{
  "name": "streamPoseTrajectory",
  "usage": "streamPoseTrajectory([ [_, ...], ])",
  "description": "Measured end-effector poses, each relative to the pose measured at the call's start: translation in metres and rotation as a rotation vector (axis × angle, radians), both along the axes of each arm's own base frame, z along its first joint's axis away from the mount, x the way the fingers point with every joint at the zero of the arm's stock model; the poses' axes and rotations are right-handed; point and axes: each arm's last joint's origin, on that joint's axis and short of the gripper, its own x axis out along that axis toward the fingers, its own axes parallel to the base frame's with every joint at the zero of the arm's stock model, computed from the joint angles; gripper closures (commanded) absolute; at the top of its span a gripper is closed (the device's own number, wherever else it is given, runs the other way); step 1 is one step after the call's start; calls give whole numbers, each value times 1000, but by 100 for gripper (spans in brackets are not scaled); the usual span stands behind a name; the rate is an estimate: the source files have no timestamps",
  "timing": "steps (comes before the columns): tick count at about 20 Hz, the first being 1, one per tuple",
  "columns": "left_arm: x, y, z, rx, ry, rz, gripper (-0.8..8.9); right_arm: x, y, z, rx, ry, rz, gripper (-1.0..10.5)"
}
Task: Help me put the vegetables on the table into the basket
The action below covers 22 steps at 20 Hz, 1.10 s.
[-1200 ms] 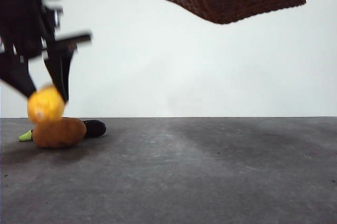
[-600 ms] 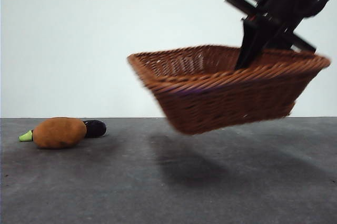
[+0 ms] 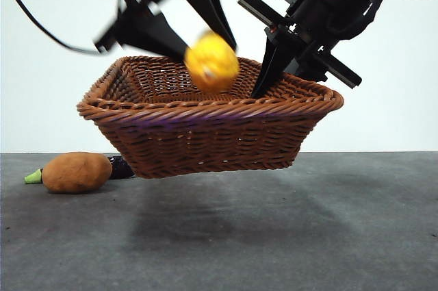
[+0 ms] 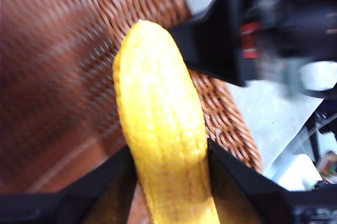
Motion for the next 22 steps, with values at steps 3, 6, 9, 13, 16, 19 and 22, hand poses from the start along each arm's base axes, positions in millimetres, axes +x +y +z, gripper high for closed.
streamPoseTrajectory([
  [3,9,-17,-24,13,64,-6,821,0,0,0,-5,1,-2,958],
  [6,13,-22,-37,32,111,10,810,0,0,-1,-10,3,-6,958],
  [9,13,-23,-38,33,114,11,450,0,0,0,-8,2,-4,958],
  [13,12,-22,-39,45,132,14,370,0,0,-1,-8,3,-3,958],
  [16,7,-18,-35,61,135,-5,371,0,0,-1,-7,2,0,958],
  [19,-2,-3,-13,71,69,-14,372,4,-7,-1,-2,3,-17,958],
  [22,-16,30,23,120,-99,23,372,12,-24,0,25,15,-41,958],
])
